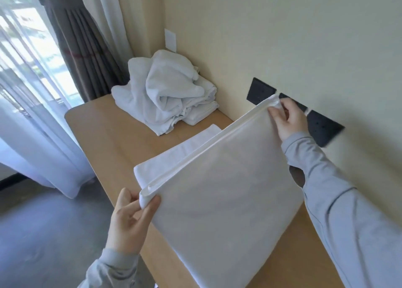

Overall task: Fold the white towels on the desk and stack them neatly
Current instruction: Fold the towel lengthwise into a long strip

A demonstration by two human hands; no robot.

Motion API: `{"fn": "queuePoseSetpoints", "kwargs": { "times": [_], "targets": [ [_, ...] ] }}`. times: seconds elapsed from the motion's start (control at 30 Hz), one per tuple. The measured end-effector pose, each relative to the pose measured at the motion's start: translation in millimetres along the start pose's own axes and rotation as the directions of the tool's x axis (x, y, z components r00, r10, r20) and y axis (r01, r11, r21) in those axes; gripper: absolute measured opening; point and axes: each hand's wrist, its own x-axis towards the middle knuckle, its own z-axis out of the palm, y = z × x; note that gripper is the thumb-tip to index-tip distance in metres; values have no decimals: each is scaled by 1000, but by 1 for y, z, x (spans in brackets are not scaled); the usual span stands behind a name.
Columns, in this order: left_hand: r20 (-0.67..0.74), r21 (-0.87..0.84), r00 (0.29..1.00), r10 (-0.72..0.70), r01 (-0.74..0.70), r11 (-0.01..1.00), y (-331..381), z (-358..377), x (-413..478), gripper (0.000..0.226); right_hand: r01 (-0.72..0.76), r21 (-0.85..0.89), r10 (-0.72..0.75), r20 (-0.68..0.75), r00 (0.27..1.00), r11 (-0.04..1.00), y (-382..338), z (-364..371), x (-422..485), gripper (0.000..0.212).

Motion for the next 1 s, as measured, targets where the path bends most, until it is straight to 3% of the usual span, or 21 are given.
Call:
{"fn": "queuePoseSetpoints", "kwargs": {
  "times": [0.1,0.17,0.3,0.37,0.43,0.57,0.63,0.67,0.7,0.77,0.8,0.87,0.93,1.0],
  "targets": [
    [12,-17,998,-57,57,998,-33,-15,51,36,-9,-55,11,42,999,998,-2,68,28,18],
    [29,-15,989,-143,143,990,-60,-22,85,41,-63,-107,70,65,995,992,7,115,44,17],
    [81,154,934,-348,333,930,-120,-24,143,46,-209,-311,268,160,950,927,41,201,56,11],
    [62,212,906,-420,399,892,-142,-23,160,59,-221,-415,325,198,925,883,57,233,56,12],
    [33,238,895,-446,426,873,-157,-22,169,65,-230,-498,361,183,915,836,69,253,57,17],
    [19,245,906,-423,406,881,-175,-19,171,55,-232,-590,419,201,885,773,83,270,61,23],
    [-15,248,920,-392,383,890,-175,-18,171,38,-170,-696,422,207,883,698,85,277,59,28],
    [-31,249,931,-365,361,899,-172,-17,173,15,-118,-746,382,194,903,656,83,279,57,29],
    [-78,286,941,-330,338,897,-169,-15,175,14,-59,-773,306,178,935,632,80,281,55,30],
    [-90,420,985,-145,170,892,-169,-5,179,41,150,-726,36,234,972,671,74,283,49,28],
    [-58,493,997,-45,68,867,-164,2,182,45,315,-653,-123,324,938,689,70,283,47,25],
    [73,582,995,65,-96,808,-157,19,187,45,594,-471,-344,513,786,652,68,284,39,23],
    [158,634,985,67,-153,758,-157,32,196,44,691,-370,-397,612,684,621,68,285,35,25],
    [177,652,984,29,-139,745,-159,39,202,46,717,-367,-409,630,661,593,71,286,35,29]
  ]
}}
